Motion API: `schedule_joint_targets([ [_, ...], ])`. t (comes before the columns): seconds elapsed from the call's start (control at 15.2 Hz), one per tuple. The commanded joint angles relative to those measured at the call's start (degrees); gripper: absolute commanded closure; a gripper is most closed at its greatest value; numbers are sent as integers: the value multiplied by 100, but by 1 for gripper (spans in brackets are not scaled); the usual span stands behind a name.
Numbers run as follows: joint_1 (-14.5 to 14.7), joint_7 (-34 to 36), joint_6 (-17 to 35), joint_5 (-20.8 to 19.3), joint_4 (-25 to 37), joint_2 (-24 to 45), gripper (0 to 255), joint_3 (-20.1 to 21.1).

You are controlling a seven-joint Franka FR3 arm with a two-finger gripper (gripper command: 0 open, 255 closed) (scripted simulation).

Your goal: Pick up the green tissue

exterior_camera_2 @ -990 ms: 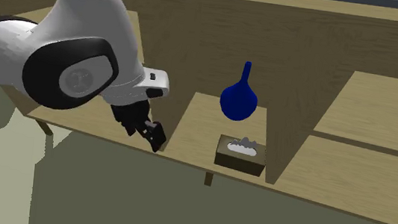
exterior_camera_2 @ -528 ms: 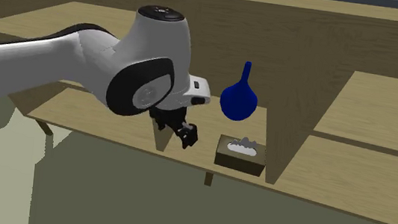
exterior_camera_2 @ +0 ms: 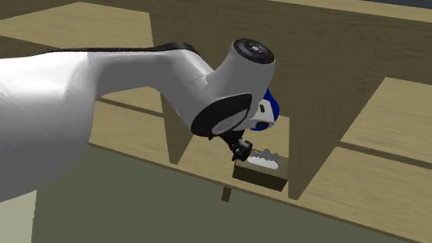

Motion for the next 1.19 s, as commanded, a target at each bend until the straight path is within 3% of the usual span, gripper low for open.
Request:
schedule_joint_targets([
  [0.0,-14,-234,47,308,293,373,0,-191],
  [0.53,-333,-1212,-61,1887,1806,2226,0,-678],
  [1.12,-355,-1486,395,2088,1458,2407,0,-628],
])
